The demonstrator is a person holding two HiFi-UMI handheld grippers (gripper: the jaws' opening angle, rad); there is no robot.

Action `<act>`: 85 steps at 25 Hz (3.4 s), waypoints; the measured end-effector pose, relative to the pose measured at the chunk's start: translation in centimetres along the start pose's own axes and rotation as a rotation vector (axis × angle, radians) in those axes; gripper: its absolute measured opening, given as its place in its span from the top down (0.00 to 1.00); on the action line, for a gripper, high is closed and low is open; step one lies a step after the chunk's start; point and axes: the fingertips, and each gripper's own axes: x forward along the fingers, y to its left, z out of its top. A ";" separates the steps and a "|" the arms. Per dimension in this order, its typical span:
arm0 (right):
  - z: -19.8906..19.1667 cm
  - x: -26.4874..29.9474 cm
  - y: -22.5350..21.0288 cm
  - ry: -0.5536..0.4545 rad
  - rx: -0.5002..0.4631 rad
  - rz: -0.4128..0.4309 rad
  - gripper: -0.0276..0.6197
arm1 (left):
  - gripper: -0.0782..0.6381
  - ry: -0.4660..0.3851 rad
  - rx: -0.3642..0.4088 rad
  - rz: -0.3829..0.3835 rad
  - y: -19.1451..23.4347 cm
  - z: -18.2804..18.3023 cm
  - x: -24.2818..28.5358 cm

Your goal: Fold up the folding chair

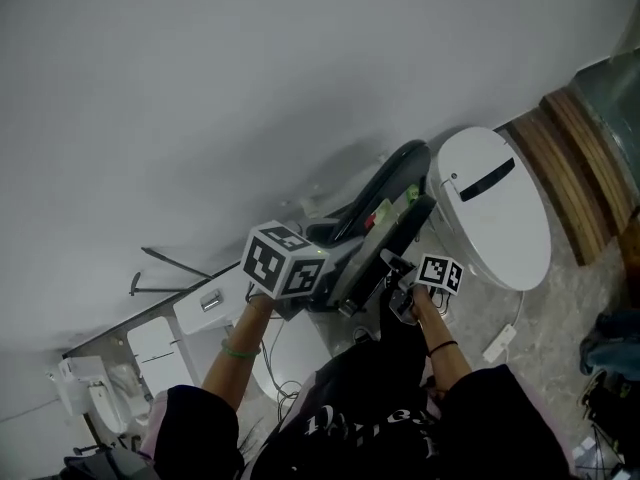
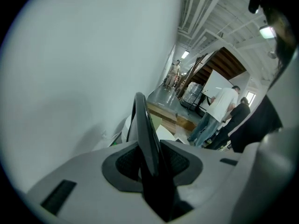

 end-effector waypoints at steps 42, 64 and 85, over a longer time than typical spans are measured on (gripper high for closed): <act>9.8 21.0 2.2 0.293 -0.018 -0.032 0.83 | 0.75 0.151 -0.059 0.204 26.4 6.5 1.2; 7.5 18.8 1.6 0.347 -0.194 -0.152 0.75 | 0.68 0.057 -0.044 0.311 28.0 4.0 -2.6; 6.6 11.5 7.0 0.276 -0.358 -0.098 0.76 | 0.59 -0.260 -0.250 0.328 21.8 1.5 -10.7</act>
